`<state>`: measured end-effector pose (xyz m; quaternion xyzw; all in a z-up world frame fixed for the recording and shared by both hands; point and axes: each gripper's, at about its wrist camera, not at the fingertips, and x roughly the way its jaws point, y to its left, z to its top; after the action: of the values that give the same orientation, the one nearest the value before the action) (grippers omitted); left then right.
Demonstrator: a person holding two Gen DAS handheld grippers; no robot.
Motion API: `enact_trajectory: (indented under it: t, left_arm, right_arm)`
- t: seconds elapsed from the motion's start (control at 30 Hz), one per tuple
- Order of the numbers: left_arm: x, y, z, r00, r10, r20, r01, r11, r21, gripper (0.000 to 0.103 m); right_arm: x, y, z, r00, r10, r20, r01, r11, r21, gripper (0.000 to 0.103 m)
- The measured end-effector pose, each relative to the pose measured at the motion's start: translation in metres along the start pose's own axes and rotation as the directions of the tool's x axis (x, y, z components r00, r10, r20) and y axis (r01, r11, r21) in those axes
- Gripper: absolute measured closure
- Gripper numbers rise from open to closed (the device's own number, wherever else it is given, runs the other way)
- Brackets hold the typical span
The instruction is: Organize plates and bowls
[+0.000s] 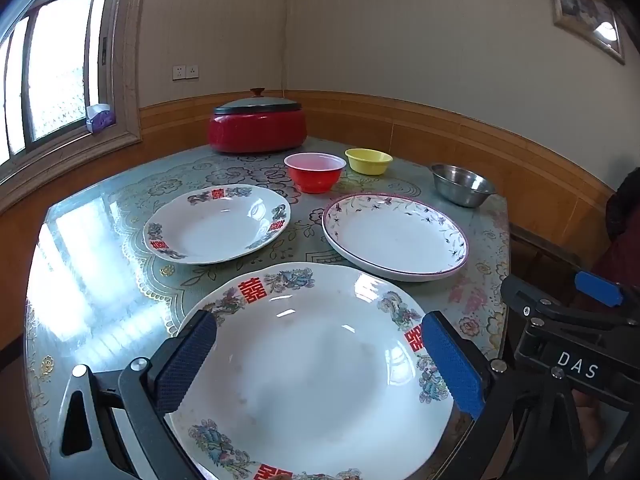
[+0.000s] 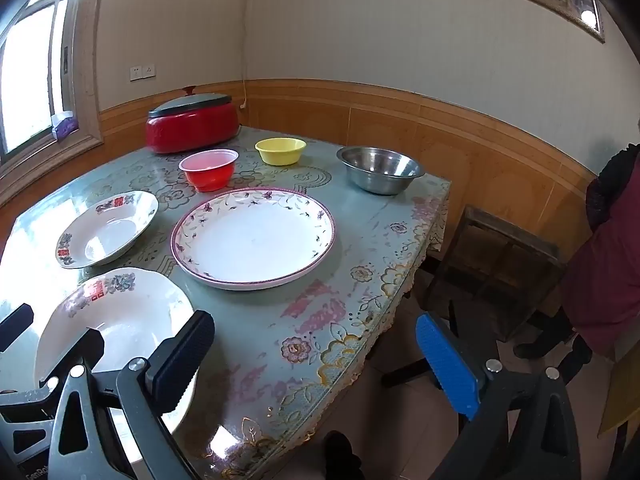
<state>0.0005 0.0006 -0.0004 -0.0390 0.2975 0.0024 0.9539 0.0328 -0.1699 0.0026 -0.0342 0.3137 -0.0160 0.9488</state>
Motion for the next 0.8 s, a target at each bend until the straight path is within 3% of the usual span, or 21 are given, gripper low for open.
enact_trajectory:
  t: [0.5, 0.8]
  left_arm:
    - [0.000, 0.011, -0.011, 1.000, 0.005, -0.001, -0.005, 1.000, 0.003, 0.000]
    - [0.005, 0.006, -0.002, 1.000, 0.018, -0.015, -0.019, 1.000, -0.009, 0.000]
  right_arm:
    - [0.006, 0.006, -0.001, 1.000, 0.013, 0.000, -0.013, 1.000, -0.012, 0.000]
    - [0.006, 0.006, 0.001, 1.000, 0.016, -0.001, -0.016, 1.000, -0.013, 0.000]
